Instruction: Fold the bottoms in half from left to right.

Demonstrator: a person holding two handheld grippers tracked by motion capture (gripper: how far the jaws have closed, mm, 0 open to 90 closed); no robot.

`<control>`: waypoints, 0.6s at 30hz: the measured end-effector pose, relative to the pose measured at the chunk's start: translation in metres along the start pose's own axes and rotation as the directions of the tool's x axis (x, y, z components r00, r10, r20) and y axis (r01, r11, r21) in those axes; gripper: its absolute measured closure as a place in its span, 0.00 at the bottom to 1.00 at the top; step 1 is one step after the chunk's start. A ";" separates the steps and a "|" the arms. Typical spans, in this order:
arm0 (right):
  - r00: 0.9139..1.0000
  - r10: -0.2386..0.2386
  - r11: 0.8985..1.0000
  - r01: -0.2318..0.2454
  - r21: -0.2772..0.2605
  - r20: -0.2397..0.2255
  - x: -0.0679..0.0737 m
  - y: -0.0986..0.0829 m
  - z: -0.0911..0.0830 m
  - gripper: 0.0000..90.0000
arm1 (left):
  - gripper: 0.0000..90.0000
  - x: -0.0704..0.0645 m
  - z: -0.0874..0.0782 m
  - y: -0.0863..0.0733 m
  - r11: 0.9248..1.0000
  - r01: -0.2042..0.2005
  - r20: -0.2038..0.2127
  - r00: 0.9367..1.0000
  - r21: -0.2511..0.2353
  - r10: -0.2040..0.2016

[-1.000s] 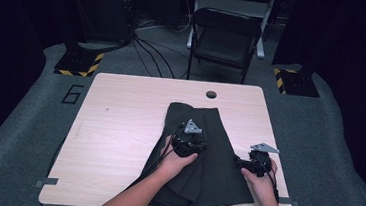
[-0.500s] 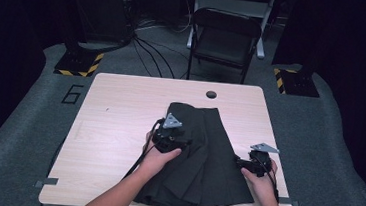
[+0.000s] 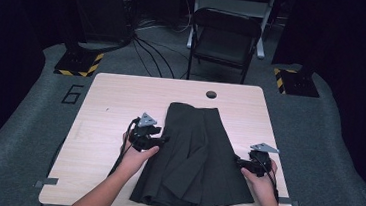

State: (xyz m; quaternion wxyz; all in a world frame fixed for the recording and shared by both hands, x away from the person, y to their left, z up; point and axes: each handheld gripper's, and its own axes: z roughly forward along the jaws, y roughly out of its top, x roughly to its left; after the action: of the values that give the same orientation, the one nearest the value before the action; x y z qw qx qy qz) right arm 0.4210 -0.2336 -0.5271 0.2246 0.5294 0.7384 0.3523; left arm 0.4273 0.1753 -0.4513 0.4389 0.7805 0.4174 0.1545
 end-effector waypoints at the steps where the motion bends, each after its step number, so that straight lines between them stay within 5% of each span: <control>1: 1.000 -0.002 1.000 0.002 0.000 0.000 0.000 0.000 0.000 0.27 | 0.53 0.002 0.001 -0.003 1.000 0.007 -0.006 1.000 0.003 -0.007; 7: 1.000 -0.005 1.000 0.005 -0.002 -0.002 0.000 0.000 0.000 0.28 | 0.54 0.009 0.007 -0.017 0.999 0.017 -0.030 0.999 0.032 -0.016; 10: 1.000 -0.005 1.000 0.005 -0.001 -0.002 0.000 0.000 0.000 0.28 | 0.54 0.012 0.013 -0.029 0.997 0.054 -0.032 0.998 0.046 -0.053; 18: 1.000 -0.003 1.000 0.003 -0.002 -0.004 0.001 0.000 0.000 0.29 | 0.52 0.007 0.023 -0.035 0.996 0.087 -0.003 0.996 0.028 -0.087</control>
State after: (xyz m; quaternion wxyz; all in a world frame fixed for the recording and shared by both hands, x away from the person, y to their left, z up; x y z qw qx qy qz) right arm 0.4208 -0.2327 -0.5269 0.2241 0.5273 0.7393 0.3539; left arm 0.4277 0.1777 -0.4936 0.4336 0.7677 0.4535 0.1302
